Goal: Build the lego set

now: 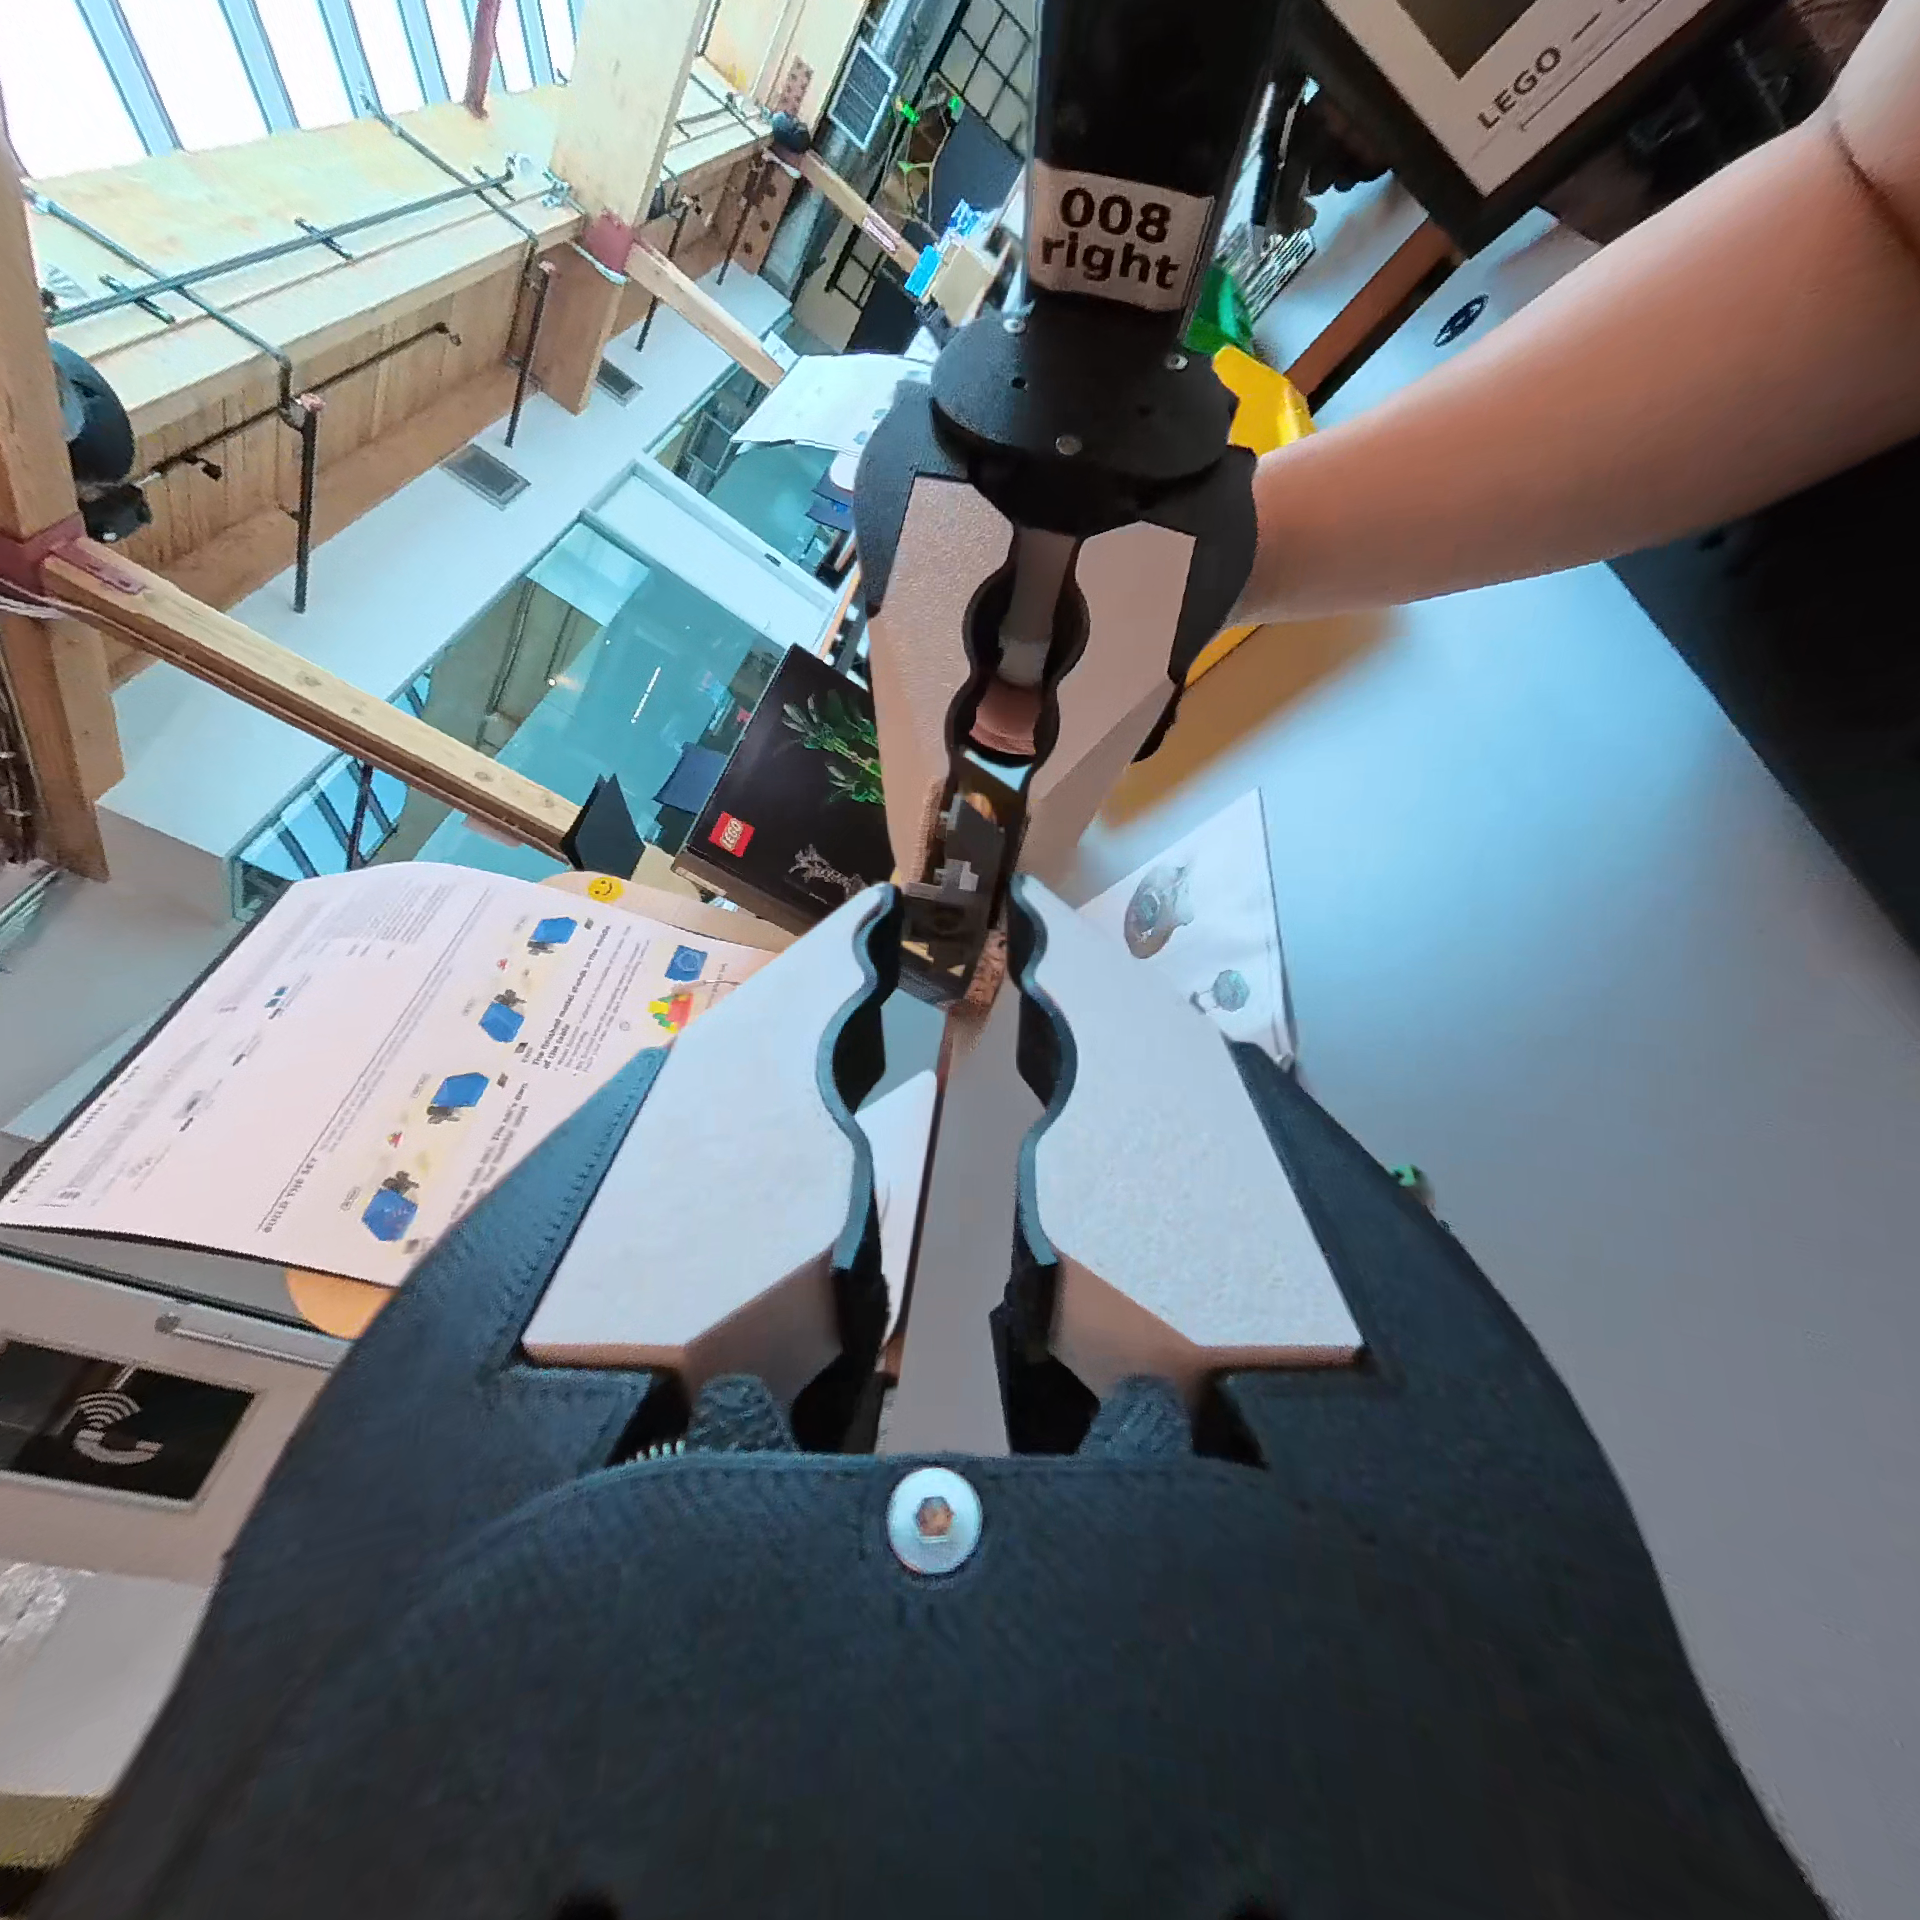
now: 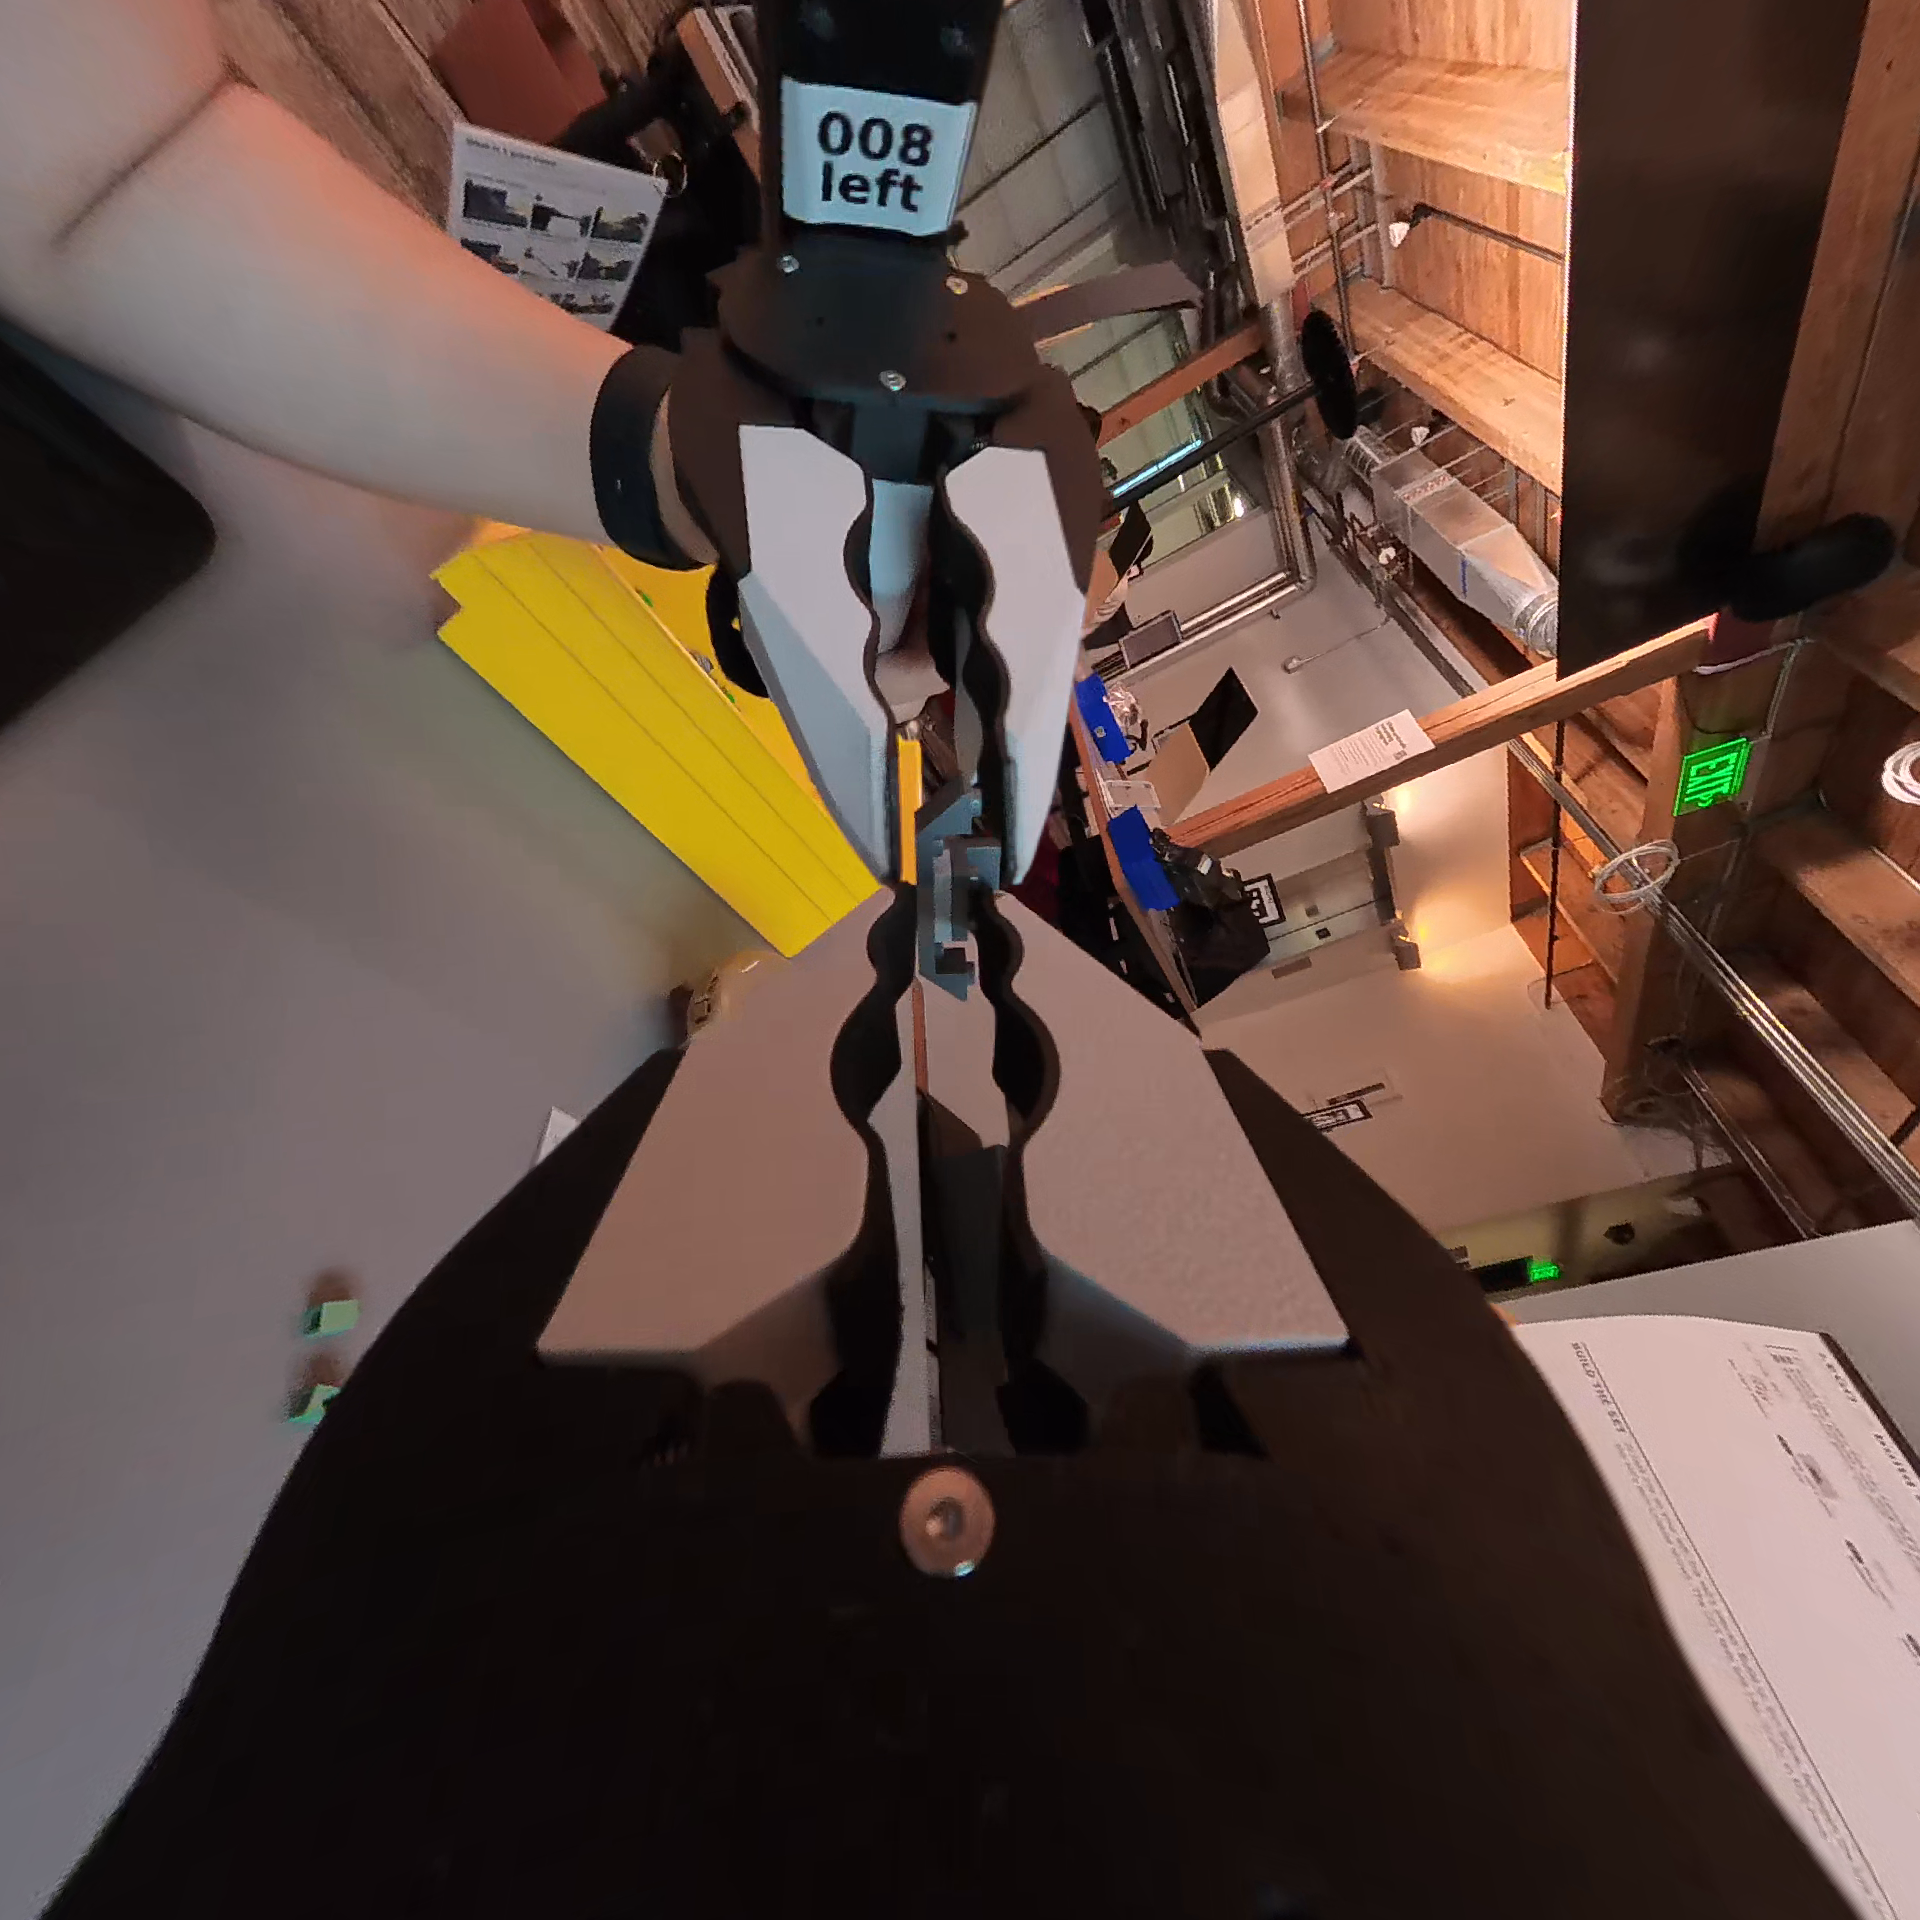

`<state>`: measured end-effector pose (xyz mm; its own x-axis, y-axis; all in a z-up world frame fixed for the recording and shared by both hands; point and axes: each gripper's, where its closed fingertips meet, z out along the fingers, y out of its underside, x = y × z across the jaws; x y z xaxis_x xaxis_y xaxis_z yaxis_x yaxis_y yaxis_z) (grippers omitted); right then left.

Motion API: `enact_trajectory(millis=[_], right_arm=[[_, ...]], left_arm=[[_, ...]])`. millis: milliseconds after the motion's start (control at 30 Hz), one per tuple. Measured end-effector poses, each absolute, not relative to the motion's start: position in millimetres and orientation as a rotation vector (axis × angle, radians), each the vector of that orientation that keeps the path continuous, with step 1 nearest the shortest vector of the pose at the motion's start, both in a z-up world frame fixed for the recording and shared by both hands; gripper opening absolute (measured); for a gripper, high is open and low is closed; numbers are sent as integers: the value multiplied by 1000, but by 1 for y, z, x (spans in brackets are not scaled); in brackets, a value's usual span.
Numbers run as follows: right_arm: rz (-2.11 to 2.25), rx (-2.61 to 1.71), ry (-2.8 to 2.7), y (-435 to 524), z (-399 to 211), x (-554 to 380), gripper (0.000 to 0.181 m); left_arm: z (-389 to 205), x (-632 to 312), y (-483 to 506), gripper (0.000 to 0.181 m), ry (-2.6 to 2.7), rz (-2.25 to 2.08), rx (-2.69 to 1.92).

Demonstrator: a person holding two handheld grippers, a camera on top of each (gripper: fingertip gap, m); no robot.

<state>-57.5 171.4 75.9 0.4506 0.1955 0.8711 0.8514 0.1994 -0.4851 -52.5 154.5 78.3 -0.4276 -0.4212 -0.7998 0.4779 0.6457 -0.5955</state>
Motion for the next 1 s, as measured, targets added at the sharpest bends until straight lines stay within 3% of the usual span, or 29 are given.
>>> enact_trajectory(millis=[1000], right_arm=[[-408,-1503,-937,173,80,-60,10]], left_arm=[[85,-57,157,13,1751,-1273,-7]])
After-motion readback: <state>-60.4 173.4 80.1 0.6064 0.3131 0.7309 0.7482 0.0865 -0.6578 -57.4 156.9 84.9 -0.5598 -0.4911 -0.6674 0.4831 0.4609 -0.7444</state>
